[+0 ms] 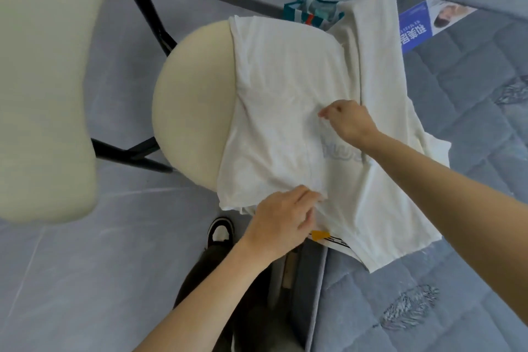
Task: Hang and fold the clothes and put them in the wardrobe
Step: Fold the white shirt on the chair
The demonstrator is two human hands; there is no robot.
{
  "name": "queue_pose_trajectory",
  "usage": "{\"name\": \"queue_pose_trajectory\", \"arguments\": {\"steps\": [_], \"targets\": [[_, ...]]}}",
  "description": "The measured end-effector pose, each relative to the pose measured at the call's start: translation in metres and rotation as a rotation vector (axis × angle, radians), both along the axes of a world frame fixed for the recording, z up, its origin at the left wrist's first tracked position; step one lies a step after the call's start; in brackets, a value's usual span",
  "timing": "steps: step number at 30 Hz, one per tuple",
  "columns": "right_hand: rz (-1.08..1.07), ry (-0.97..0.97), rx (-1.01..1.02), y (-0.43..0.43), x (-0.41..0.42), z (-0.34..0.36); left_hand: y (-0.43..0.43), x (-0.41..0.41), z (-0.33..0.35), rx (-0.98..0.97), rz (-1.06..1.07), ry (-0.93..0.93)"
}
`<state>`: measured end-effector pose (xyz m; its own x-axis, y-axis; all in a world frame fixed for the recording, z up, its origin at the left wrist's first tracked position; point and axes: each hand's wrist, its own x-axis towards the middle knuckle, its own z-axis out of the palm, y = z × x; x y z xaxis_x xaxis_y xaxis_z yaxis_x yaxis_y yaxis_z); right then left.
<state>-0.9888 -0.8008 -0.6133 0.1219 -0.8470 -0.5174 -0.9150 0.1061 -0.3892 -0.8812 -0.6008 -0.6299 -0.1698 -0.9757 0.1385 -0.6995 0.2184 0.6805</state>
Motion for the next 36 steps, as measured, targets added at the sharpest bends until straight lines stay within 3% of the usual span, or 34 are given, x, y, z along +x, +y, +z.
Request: {"name": "queue_pose_trajectory", "arguments": {"steps": [4, 7, 10, 13, 15, 17, 20, 23, 29, 33, 36], "targets": [[-0.353, -0.171, 0.299, 0.018, 0.011, -0.018, 0.008, 0.039, -0.022, 0.326, 0.342, -0.224], [-0.382, -0.094, 0.272, 0.031, 0.018, -0.037, 0.015, 0.068, -0.037, 0.516, 0.296, -0.431], [-0.285, 0.078, 0.236, 0.044, 0.019, -0.049, 0.011, 0.086, -0.045, 0.521, 0.214, -0.530], [-0.252, -0.049, 0.142, 0.056, 0.013, -0.049, 0.011, 0.096, -0.046, 0.538, 0.038, -0.507], [-0.258, -0.149, 0.167, 0.065, 0.006, -0.046, 0.019, 0.102, -0.043, 0.584, 0.086, -0.476], [-0.191, -0.108, 0.176, 0.075, 0.003, -0.042, 0.028, 0.110, -0.039, 0.638, 0.204, -0.474], [-0.097, -0.034, -0.107, 0.081, 0.012, -0.038, 0.033, 0.114, -0.035, 0.693, 0.270, -0.475], [0.061, -0.135, -0.303, 0.064, 0.040, -0.032, 0.027, 0.109, -0.036, 0.624, 0.323, -0.438], [0.129, -0.252, 0.071, 0.007, 0.112, -0.035, 0.011, 0.109, -0.048, 0.615, 0.238, -0.649], [0.117, -0.044, 0.078, -0.007, 0.134, -0.046, 0.009, 0.116, -0.052, 0.615, 0.162, -0.617], [0.059, -0.199, 0.097, -0.006, 0.149, -0.051, 0.013, 0.122, -0.049, 0.670, 0.190, -0.560]]}}
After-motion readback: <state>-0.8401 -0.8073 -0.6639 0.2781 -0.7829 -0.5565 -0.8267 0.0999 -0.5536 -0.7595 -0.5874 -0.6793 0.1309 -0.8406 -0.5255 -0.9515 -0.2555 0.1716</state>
